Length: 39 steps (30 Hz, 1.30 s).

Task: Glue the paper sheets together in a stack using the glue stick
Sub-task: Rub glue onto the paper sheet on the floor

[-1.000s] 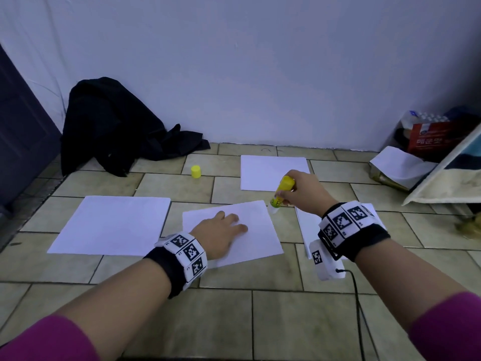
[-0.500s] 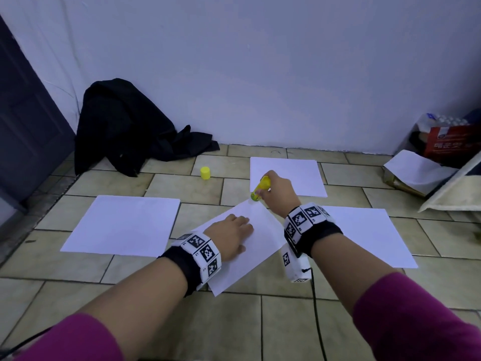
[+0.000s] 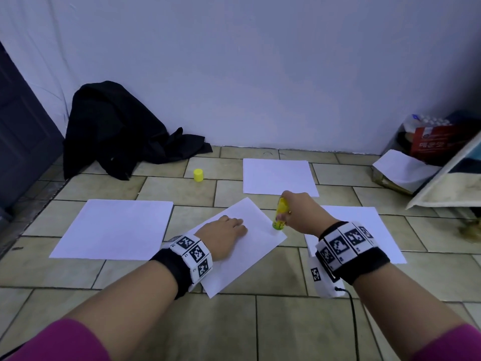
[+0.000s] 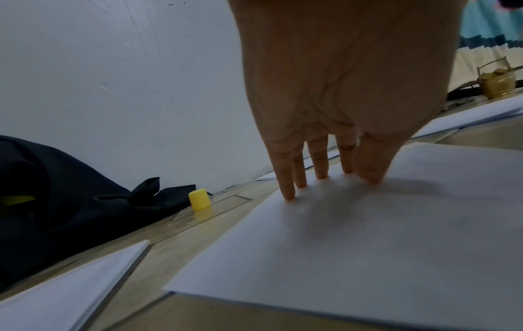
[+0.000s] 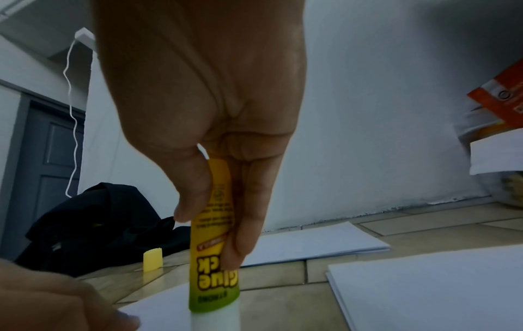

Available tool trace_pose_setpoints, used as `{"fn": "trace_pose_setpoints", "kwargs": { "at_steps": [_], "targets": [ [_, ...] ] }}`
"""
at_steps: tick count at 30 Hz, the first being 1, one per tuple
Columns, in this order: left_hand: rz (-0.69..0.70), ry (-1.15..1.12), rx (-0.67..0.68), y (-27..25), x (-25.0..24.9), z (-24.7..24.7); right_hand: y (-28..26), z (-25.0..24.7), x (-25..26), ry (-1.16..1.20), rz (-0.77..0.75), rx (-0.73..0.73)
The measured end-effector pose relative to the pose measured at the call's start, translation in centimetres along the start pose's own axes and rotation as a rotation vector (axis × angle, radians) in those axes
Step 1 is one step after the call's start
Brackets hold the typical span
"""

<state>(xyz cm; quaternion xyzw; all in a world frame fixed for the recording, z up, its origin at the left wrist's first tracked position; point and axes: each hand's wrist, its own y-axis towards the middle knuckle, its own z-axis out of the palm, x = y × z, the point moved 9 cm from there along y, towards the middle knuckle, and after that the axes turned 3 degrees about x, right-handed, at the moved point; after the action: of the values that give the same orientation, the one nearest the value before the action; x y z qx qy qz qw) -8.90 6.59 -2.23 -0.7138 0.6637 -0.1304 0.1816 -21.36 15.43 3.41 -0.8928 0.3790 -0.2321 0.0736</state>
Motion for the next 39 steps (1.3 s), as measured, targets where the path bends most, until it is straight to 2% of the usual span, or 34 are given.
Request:
{"fn": "trace_pose_setpoints", "kwargs": {
  "at_steps": [4, 8, 10, 13, 17, 23, 29, 34, 39],
  "targets": [
    [-0.022, 0.058, 0.022, -0.3, 0.2, -0.7, 0.0, -0.9, -0.9, 0.088, 0.017, -0.052],
    [-0.096, 0.061, -0.047, -0.8, 1.1, -1.3, 0.1, -2.8, -1.4, 0.221, 0.022, -0.189],
    [-0.053, 0.024, -0.074, -0.9, 1.2, -0.9, 0.1, -3.3, -1.0, 0.233, 0.015, -0.227],
    [-0.005, -0.028, -0.022, -1.0, 1.2, 0.1, 0.4, -3.3, -0.1, 0.257, -0.004, -0.257],
    [-0.086, 0.023, -0.023, -1.4, 1.5, -0.5, 1.3, -2.8, 1.2, 0.324, -0.028, -0.278],
    [-0.103, -0.048, -0.018, -1.3, 2.1, 0.4, 2.6, -1.8, 4.0, 0.367, -0.078, -0.265],
    [-0.122, -0.085, -0.018, -1.2, 2.2, 0.5, 4.6, 0.5, 6.9, 0.335, -0.128, -0.168],
    [-0.127, -0.086, -0.024, -1.3, 2.2, 0.3, 5.0, 1.7, 8.2, 0.125, -0.181, -0.066],
    [-0.145, -0.051, -0.007, -1.0, 2.5, -0.1, 3.1, 1.5, 6.9, -0.010, -0.237, 0.016]
  ]
}}
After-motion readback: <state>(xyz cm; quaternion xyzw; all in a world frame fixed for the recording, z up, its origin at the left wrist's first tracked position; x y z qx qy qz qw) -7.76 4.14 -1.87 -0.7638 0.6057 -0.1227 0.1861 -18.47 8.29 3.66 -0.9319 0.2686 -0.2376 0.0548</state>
